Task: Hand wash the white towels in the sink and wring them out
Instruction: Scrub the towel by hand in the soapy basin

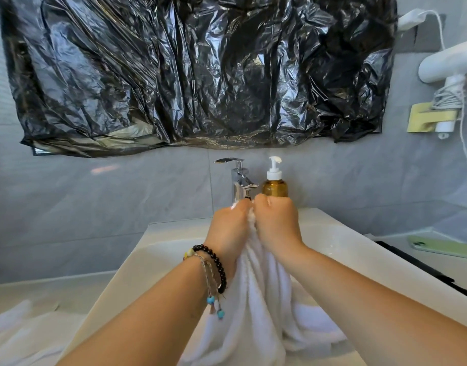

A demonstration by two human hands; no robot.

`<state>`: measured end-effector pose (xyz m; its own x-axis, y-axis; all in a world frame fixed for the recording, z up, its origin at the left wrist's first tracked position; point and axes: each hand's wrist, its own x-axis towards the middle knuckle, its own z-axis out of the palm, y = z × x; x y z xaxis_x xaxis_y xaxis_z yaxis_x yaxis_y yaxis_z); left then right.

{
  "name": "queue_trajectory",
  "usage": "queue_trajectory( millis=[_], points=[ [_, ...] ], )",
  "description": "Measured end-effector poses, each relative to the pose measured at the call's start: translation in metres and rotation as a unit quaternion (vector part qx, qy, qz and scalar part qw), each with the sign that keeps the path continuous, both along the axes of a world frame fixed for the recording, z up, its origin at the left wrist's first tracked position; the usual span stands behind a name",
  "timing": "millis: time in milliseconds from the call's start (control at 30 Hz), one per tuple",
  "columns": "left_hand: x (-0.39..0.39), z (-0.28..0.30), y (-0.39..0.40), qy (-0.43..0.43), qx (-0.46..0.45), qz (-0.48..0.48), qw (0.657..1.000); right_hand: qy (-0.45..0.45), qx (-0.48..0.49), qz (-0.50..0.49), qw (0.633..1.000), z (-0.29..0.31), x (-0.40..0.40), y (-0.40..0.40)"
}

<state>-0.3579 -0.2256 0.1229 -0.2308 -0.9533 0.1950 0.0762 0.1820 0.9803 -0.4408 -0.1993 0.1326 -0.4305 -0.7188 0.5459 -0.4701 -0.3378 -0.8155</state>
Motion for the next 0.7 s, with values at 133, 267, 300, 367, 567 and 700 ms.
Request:
queue_trajectory(
  millis=[133,267,300,367,567,700],
  points=[
    [0.019,0.002,-0.012,0.043,0.019,0.044,0.998,0.108,-0.067,0.021,0.992,-0.011,0.035,0.010],
    [0.006,-0.008,0.003,0.029,0.037,-0.008,0.999,-0.005,0.017,0.007,1.000,0.005,0.006,-0.011],
    [0.001,-0.008,0.006,0.031,0.048,-0.009,0.998,-0.029,0.035,0.006,0.999,0.006,0.000,-0.011],
    [0.000,-0.008,0.004,0.020,0.045,0.014,0.999,-0.003,0.039,-0.002,0.999,0.001,0.001,-0.004],
    [0.023,0.002,0.002,0.050,0.047,0.025,0.997,0.099,-0.013,0.033,0.994,0.000,0.033,0.011],
    [0.003,0.002,0.013,0.065,0.042,-0.021,0.997,-0.016,0.025,0.005,1.000,0.016,-0.003,-0.005]
  ],
)
